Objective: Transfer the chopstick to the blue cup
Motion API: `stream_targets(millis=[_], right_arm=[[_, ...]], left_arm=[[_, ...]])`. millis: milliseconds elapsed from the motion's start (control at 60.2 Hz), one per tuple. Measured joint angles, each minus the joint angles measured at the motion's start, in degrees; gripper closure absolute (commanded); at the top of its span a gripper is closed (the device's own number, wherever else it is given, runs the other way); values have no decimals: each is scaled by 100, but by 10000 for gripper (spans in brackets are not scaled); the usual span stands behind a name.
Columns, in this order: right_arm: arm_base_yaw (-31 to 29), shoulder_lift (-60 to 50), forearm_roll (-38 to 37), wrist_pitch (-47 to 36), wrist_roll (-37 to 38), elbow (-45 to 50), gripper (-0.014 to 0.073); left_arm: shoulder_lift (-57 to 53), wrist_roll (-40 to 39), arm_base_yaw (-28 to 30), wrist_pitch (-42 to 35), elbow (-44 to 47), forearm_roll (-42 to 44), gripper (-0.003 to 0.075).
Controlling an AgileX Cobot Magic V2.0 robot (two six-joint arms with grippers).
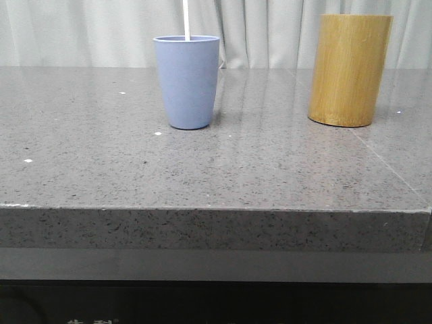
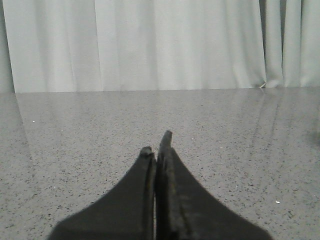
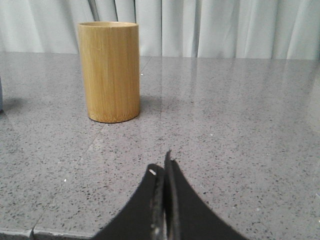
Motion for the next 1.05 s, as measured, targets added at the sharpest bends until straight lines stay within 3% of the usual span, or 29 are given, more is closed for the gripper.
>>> stream_targets(millis=[1047], right_arm=[[-247,0,22,-39,46,0,661]], left_arm=[[0,0,0,0,0,-10,739]])
